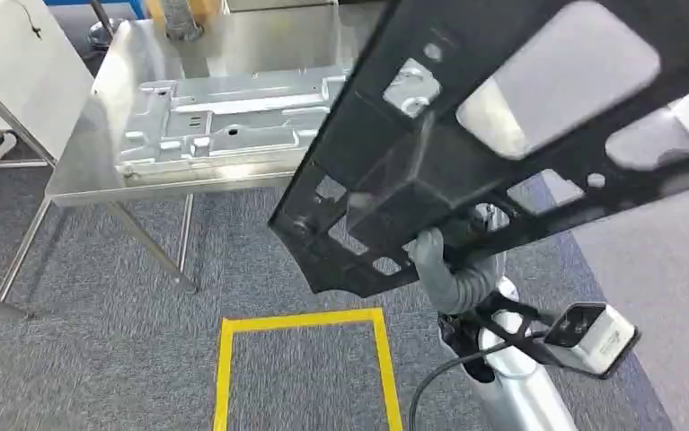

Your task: Take the parts from the cabinet and place them on the table.

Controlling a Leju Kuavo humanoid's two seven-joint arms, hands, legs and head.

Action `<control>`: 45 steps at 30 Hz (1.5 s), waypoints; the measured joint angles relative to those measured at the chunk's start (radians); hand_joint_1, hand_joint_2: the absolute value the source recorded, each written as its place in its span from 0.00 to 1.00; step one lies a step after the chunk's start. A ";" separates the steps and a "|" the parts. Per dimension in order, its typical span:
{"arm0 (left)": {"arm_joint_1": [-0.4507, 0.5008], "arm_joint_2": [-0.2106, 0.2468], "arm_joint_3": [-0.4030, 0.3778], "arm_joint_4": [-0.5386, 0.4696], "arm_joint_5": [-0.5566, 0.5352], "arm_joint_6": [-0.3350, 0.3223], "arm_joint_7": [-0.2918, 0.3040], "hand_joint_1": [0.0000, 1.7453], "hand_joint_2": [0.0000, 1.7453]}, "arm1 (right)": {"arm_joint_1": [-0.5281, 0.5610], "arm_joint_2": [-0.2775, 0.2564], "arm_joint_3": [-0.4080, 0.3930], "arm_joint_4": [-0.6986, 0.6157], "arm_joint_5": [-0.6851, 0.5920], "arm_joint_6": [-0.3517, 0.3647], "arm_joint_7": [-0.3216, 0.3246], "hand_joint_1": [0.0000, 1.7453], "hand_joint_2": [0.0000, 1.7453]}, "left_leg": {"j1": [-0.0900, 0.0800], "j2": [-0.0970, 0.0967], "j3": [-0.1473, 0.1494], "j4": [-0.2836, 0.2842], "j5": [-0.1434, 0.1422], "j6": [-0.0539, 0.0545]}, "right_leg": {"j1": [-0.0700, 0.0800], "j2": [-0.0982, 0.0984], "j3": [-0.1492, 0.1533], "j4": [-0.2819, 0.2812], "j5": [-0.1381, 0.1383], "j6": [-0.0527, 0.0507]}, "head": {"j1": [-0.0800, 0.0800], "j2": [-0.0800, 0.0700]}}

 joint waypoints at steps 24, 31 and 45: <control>0.001 0.001 0.000 0.000 -0.005 0.002 0.013 0.00 1.00 | 0.010 0.000 -0.001 -0.021 -0.002 0.003 -0.008 1.00 1.00 | -0.008 -0.013 0.086 -0.234 0.127 0.034 | 0.011 0.007 -0.067 0.034 0.034 0.029 | 0.001 0.000; 0.001 0.003 0.000 0.000 -0.005 0.004 0.014 0.00 1.00 | 0.008 0.002 -0.002 -0.028 -0.002 0.008 -0.007 1.00 1.00 | 0.000 0.000 -0.051 0.034 0.012 0.002 | -0.001 0.003 -0.023 0.007 0.014 0.003 | -0.002 0.000; 0.001 0.003 0.000 0.000 -0.005 0.002 0.012 0.00 1.00 | 0.006 0.002 -0.004 -0.032 -0.002 0.013 -0.005 1.00 1.00 | -0.002 0.002 0.037 -0.237 0.181 0.055 | 0.002 0.006 -0.067 0.202 -0.124 0.053 | 0.006 0.000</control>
